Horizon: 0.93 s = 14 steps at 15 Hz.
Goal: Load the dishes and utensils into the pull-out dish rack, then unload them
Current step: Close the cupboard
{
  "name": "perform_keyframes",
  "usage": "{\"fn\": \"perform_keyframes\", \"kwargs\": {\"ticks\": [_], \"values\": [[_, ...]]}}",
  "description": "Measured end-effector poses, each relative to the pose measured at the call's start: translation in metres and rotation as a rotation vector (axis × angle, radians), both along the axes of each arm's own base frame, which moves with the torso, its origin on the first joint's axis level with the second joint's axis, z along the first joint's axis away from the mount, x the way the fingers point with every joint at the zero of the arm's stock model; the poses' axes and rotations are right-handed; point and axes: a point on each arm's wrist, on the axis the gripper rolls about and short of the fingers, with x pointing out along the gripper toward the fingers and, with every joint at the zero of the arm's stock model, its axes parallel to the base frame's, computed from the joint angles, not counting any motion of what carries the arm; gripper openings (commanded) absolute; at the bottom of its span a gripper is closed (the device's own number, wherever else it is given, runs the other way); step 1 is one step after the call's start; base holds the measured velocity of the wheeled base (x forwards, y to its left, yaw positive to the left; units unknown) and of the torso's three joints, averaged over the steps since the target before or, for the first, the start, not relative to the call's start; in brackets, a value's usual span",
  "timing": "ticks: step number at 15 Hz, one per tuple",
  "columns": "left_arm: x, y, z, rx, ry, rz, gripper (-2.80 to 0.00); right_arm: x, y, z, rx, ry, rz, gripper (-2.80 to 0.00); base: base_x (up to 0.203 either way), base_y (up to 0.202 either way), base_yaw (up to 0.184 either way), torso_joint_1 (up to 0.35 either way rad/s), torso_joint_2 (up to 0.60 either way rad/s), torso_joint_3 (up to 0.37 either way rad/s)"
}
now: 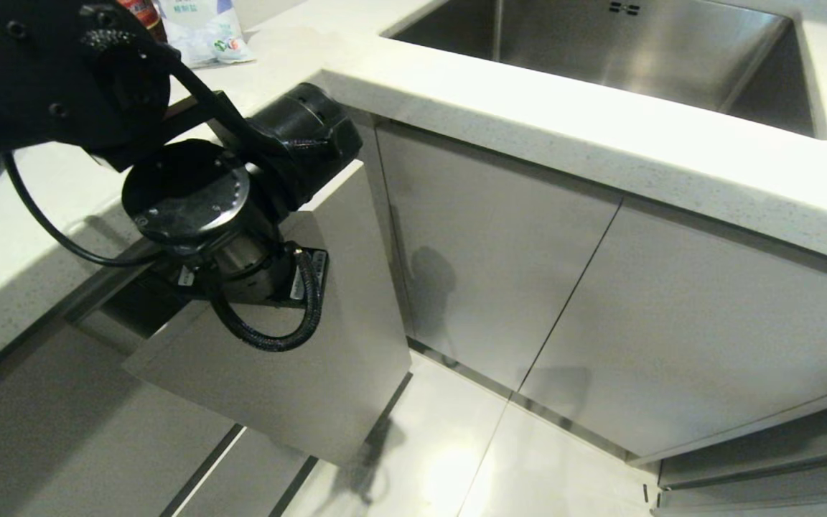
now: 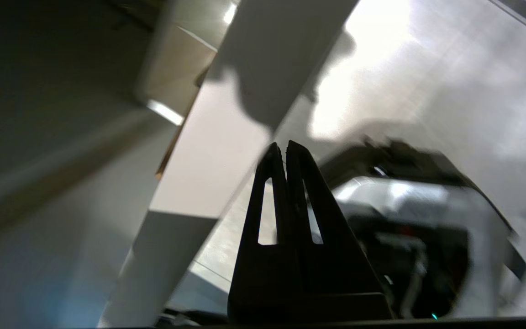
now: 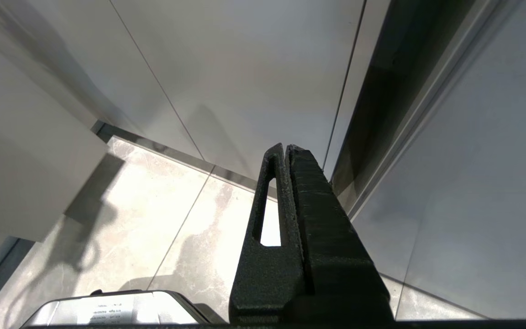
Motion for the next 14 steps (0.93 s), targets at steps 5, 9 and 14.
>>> {"fn": "perform_keyframes", "kwargs": {"ticks": [5,9,14], "values": [[0.021,0.033,0.003,0.081,-0.068,0.171,-2.80,0.000,0.000,0.000,0.000,0.000,0.000,-2.80,0.000,0.000,0.000,0.000,0.00,0.000],[0.022,0.035,0.005,0.083,-0.070,0.178,-2.80,0.000,0.000,0.000,0.000,0.000,0.000,-2.80,0.000,0.000,0.000,0.000,0.00,0.000],[0.016,0.026,0.004,0.082,-0.068,0.139,-2.80,0.000,0.000,0.000,0.000,0.000,0.000,-2.80,0.000,0.000,0.000,0.000,0.00,0.000]]}}
